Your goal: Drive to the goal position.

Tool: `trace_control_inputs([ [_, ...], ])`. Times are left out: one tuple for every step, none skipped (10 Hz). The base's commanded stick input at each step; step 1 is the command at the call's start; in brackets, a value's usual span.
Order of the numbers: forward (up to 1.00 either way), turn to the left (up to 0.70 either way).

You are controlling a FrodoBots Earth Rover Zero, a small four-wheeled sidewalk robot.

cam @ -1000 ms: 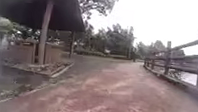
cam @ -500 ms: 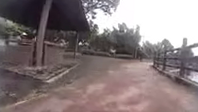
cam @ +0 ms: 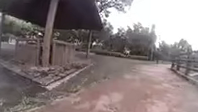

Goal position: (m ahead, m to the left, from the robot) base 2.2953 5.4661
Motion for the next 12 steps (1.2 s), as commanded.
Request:
trace_control_inputs([
  [0.0,1.0],
  [0.0,1.0],
  [0.0,1.0],
  [0.0,1.0],
  [0.0,1.0],
  [0.0,1.0],
  [0.0,1.0],
  [0.0,1.0],
  [0.0,1.0],
  [0.0,1.0],
  [0.0,1.0],
  [0.0,1.0],
])
